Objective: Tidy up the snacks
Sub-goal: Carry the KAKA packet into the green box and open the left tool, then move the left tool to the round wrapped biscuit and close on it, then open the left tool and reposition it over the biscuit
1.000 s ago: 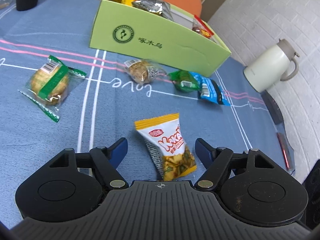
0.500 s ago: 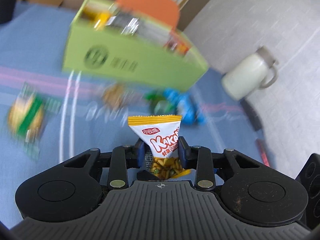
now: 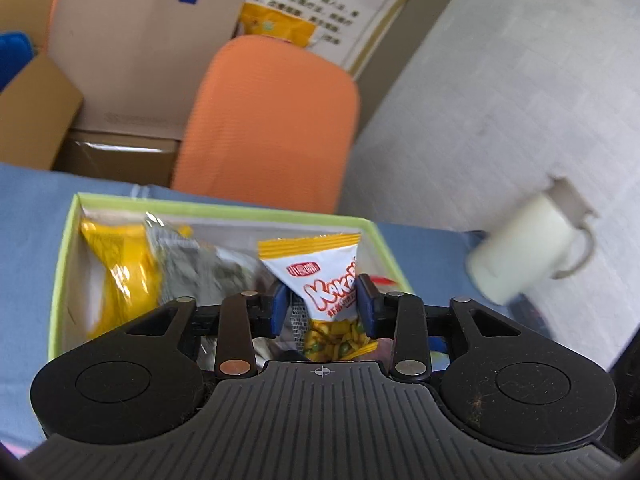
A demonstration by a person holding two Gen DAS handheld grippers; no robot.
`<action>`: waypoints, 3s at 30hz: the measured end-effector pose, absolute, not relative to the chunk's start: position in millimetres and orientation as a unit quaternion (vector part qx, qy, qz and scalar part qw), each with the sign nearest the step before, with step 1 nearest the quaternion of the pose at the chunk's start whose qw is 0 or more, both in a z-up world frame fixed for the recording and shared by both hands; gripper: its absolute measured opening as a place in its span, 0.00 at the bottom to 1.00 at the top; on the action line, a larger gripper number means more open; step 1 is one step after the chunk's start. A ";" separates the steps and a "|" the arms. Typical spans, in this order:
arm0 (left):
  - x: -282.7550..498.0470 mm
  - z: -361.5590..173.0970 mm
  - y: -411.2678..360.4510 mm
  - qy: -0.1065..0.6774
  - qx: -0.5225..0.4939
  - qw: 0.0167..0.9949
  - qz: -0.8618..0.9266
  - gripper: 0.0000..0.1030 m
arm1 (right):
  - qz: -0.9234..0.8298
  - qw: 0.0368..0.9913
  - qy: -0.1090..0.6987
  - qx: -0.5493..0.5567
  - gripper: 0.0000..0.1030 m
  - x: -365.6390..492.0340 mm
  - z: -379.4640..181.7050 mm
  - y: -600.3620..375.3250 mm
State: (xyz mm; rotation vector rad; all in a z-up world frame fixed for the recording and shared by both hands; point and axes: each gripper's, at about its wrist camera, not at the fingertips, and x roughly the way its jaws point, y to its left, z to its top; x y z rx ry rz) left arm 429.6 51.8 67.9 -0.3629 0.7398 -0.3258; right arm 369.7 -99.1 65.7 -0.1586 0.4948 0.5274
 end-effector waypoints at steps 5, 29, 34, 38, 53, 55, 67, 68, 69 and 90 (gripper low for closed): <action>430.0 72.9 55.6 0.333 -0.161 0.919 -0.137 0.35 | 0.246 0.942 0.221 -0.059 0.78 356.6 70.8 -117.2; 224.2 13.7 180.3 0.350 -0.188 0.918 0.000 0.61 | 0.357 0.882 0.309 -0.016 0.91 195.2 8.2 -37.2; 237.8 -11.3 205.8 0.385 -0.239 0.891 -0.023 0.56 | 0.383 0.861 0.334 -0.036 0.91 199.9 -5.2 10.7; 249.3 -19.5 210.0 0.411 -0.233 0.879 -0.060 0.45 | 0.391 0.849 0.348 -0.075 0.91 209.9 -17.1 42.3; 234.7 -19.3 166.4 0.427 -0.219 0.865 -0.149 0.18 | 0.375 0.861 0.326 -0.109 0.93 201.9 -1.9 23.0; 231.7 -15.4 143.9 0.424 -0.219 0.861 -0.174 0.18 | 0.353 0.871 0.323 -0.111 0.95 194.1 3.6 0.6; 217.5 -11.9 78.9 0.421 -0.227 0.865 -0.150 0.67 | 0.245 0.904 0.350 -0.021 0.99 176.4 -8.0 -99.6; 215.0 -10.5 81.3 0.417 -0.228 0.869 -0.140 0.68 | 0.237 0.904 0.355 -0.002 1.00 177.2 -10.7 -103.1; 214.0 -10.0 81.8 0.417 -0.227 0.870 -0.133 0.69 | 0.228 0.905 0.358 0.013 1.00 177.7 -12.9 -105.0; 216.2 -15.2 59.3 0.433 -0.202 0.870 -0.121 0.71 | 0.235 0.912 0.335 0.009 0.99 149.1 -10.9 -102.8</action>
